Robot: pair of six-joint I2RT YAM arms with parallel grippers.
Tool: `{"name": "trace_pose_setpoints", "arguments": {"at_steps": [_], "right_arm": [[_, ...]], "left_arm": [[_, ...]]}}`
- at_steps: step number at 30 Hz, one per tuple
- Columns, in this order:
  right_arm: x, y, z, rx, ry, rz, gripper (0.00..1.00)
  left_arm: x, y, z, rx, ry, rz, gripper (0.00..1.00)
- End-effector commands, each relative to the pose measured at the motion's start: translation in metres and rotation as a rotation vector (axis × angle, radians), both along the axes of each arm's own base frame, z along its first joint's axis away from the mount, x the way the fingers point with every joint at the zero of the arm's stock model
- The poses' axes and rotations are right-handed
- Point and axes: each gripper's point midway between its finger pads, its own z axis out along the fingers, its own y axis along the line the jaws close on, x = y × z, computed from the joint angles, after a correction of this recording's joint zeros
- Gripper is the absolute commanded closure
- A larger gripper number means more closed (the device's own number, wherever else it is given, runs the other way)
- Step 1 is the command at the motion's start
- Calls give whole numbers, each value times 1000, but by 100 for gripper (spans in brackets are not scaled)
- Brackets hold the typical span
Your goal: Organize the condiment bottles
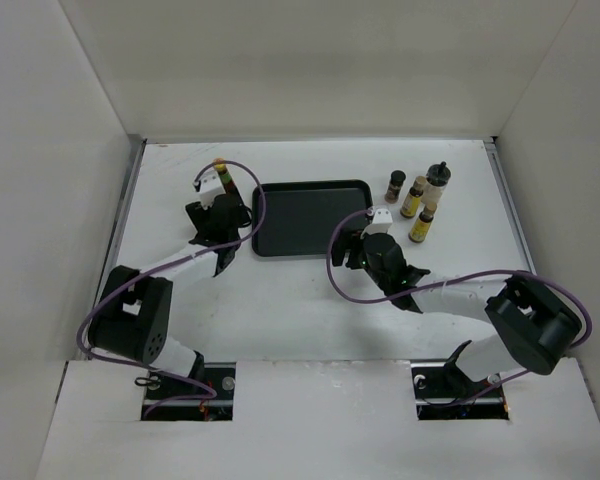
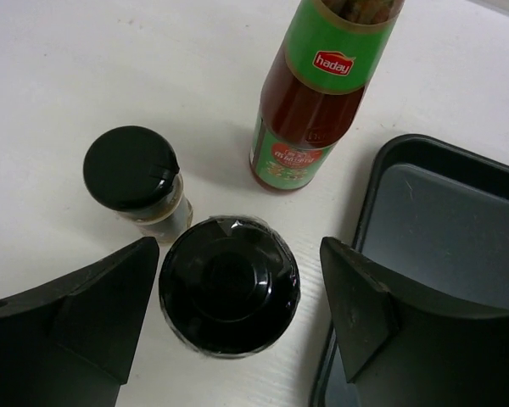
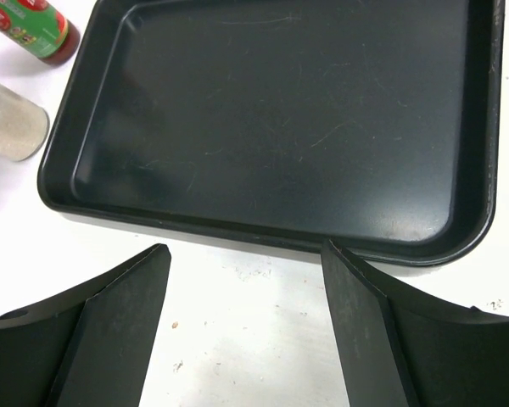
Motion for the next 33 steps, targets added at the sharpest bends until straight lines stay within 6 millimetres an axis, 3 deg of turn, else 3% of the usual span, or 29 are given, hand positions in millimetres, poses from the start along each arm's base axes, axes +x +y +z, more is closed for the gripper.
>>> {"name": "trace_pose_setpoints", "arguments": {"at_steps": [1, 6, 9, 17, 20, 25, 33], "right_arm": [[7, 13, 26, 50, -54, 16, 22], [7, 12, 24, 47, -48, 16, 22], [7, 13, 25, 56, -54, 16, 22], [7, 12, 25, 54, -52, 15, 22], [6, 11, 28, 67, -61, 11, 22], [6, 10, 30, 70, -66, 9, 22], [5, 9, 32, 74, -69, 9, 22]], "left_arm": [[20, -5, 23, -30, -77, 2, 26], [22, -8, 21, -31, -78, 2, 47], [13, -7, 31, -33, -98, 8, 59], [-23, -10, 90, -11, -219, 31, 63], [-21, -34, 112, -18, -263, -29, 64], [13, -80, 124, -53, -313, -123, 64], [84, -130, 112, -67, -303, -198, 64]]}}
